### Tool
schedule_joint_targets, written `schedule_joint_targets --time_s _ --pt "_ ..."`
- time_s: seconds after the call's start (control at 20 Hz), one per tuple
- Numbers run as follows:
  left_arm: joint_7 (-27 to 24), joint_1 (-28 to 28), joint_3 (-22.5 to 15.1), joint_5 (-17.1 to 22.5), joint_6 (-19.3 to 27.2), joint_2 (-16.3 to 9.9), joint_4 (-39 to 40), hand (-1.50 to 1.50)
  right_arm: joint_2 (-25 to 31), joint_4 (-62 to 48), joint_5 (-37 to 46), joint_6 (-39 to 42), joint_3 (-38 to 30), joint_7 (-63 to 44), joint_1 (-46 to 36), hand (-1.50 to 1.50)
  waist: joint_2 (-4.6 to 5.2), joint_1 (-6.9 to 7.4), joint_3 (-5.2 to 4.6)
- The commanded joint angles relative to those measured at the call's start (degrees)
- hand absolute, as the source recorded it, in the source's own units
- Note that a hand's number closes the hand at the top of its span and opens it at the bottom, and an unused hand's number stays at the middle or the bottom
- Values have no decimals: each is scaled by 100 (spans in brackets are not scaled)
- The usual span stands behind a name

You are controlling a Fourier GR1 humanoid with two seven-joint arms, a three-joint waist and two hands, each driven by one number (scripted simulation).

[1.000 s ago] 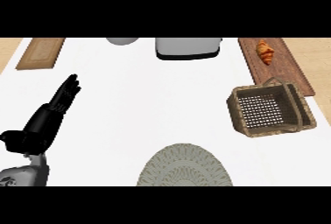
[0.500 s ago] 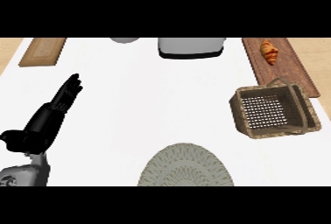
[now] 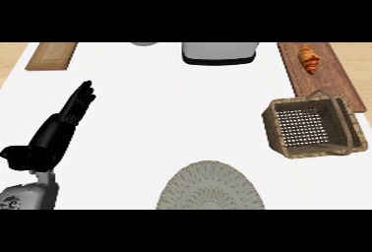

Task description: Pick the tomato from the placemat and place it in the basket

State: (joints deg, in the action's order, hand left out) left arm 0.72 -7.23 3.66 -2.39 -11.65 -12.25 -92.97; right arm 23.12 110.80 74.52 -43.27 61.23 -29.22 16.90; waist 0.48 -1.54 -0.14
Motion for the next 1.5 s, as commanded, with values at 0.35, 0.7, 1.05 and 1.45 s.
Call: schedule_joint_targets --time_s 0.35,0.7,1.05,1.45 --pt "-36 1 -103 29 -135 10 1 0 1081 3011 -2381 630 -3241 -1074 -1121 150 37 275 21" --pt "68 -88 -221 -58 -57 109 -104 0 1678 2242 -4223 318 -5002 -1034 -1949 150 -5 251 41" --pt "-5 -240 -88 23 -116 72 148 0 2325 893 -6948 981 -6414 671 -2583 -150 -23 207 39" --pt "-34 -174 -105 -90 -60 139 216 0 2086 -326 -9056 2472 -7970 2155 -3048 -150 -44 154 21"
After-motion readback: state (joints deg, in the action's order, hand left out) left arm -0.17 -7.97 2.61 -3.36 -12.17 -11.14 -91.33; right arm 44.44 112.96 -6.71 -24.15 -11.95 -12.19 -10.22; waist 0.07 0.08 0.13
